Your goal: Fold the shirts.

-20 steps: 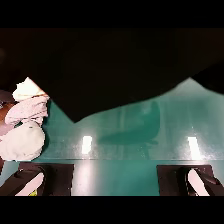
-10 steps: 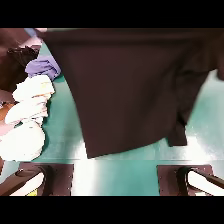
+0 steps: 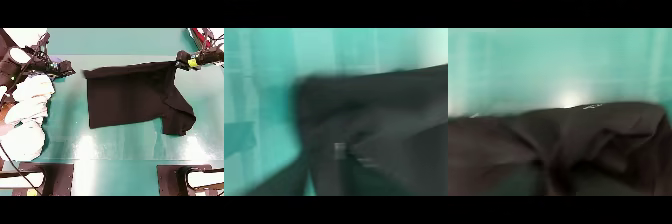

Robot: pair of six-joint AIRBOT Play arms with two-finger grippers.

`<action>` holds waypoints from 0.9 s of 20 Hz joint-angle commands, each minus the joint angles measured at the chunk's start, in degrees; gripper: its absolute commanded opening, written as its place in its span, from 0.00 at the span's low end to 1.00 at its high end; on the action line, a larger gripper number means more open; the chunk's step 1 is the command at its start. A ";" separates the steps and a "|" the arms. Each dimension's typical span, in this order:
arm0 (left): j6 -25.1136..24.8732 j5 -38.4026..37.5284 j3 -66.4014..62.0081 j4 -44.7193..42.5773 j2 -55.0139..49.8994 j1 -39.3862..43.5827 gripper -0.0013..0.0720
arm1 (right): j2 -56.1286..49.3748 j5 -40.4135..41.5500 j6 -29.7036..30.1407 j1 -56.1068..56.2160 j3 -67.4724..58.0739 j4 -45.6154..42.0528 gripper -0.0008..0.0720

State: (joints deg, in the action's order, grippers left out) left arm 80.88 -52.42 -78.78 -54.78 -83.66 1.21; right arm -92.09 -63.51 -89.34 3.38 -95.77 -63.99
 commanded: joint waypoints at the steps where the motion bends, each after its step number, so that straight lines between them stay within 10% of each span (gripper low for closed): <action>1: -0.31 2.91 0.22 1.86 -2.40 -0.35 0.86 | -4.48 1.42 -0.02 -0.94 -5.31 -0.02 0.74; 8: -3.56 -19.12 1.22 0.26 1.49 -6.01 0.86 | 4.79 -14.51 6.34 -8.24 -7.21 -0.04 0.63; 18: -6.40 -1.27 42.47 10.29 14.73 7.21 0.86 | 24.09 -13.60 7.54 -10.47 19.32 0.26 0.63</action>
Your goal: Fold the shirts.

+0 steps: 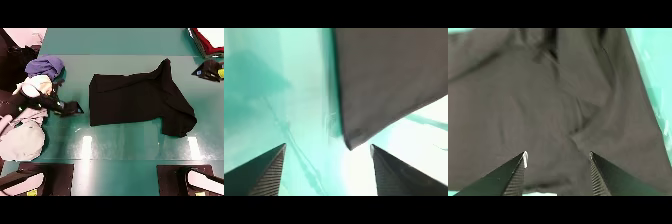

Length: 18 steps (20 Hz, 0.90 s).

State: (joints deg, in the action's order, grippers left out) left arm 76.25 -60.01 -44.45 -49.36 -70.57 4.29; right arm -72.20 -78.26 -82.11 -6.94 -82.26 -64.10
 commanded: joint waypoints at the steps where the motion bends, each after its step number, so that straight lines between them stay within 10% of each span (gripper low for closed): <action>1: -1.73 8.33 9.20 6.25 1.64 5.07 0.86 | 5.01 1.16 0.31 -0.15 6.86 1.14 0.63; 10: -1.70 17.46 10.29 13.62 0.20 14.08 0.82 | 8.13 1.16 0.28 -0.07 9.16 3.10 0.63; 13: -1.73 18.21 9.99 13.99 0.22 14.14 0.10 | 8.13 1.09 0.26 -0.09 9.16 0.28 0.63; 18: -1.99 17.03 4.13 12.39 0.98 14.01 0.05 | 8.13 -4.98 -2.05 -0.09 13.60 -21.14 0.63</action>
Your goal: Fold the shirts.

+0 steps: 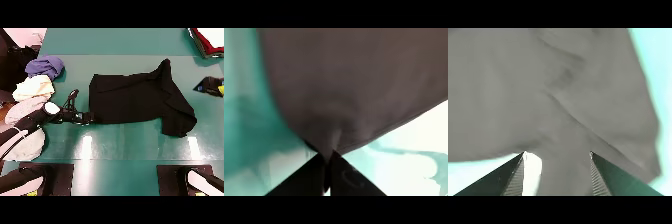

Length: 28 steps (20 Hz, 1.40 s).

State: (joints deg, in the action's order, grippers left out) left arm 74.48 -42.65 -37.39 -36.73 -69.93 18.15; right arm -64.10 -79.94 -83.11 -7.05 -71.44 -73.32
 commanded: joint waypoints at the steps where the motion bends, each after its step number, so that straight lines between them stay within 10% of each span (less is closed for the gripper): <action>1: -1.01 -0.81 -4.37 -0.37 0.35 0.15 0.05 | 0.02 -3.19 -1.03 0.02 5.64 -14.53 0.63; 20: -1.38 -1.27 -6.54 -0.50 0.28 0.15 0.05 | -7.02 18.47 -6.88 10.86 22.84 -33.51 0.63; 26: -1.36 -1.22 -6.54 -0.50 0.28 0.13 0.05 | -5.31 22.51 -7.54 10.86 22.84 -34.69 0.43; 28: -1.07 -1.25 -6.54 -0.48 0.28 0.13 0.05 | -5.22 22.32 -7.52 10.86 22.86 -34.49 0.04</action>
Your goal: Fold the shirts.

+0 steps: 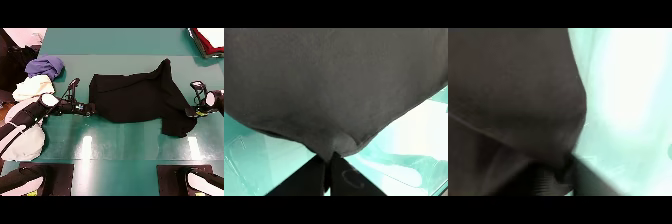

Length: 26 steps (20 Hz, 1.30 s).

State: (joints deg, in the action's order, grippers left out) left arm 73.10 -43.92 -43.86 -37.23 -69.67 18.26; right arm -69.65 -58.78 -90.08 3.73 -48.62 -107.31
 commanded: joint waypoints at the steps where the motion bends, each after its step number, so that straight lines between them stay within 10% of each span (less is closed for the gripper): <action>1: 0.48 -0.20 -0.09 0.11 0.04 0.02 0.05 | 0.35 0.48 -0.55 0.09 0.02 -0.15 0.04; 4: 0.26 -10.01 -4.55 -0.04 0.04 -4.98 0.05 | 0.39 -12.98 2.01 -0.83 -2.64 5.09 0.04; 8: -0.26 -26.10 -20.13 -0.02 0.04 -18.27 0.05 | 0.42 -32.57 14.67 -9.99 -9.40 45.57 0.04; 14: 1.97 -29.35 -49.16 0.09 0.09 -27.12 0.05 | 0.42 -24.74 20.17 -19.28 -23.78 88.78 0.04; 20: 3.52 -23.12 -77.92 0.22 0.22 -27.43 0.05 | 0.46 -15.98 20.13 -19.56 -50.40 90.82 0.04; 26: 3.28 -6.64 -78.34 -3.58 12.59 -27.43 0.05 | 5.57 -1.97 20.06 -19.65 -69.88 80.83 0.04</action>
State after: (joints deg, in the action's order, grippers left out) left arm 76.25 -59.11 -120.90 -38.00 -62.41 -9.06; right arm -67.09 -69.10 -70.11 -15.86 -110.74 -20.25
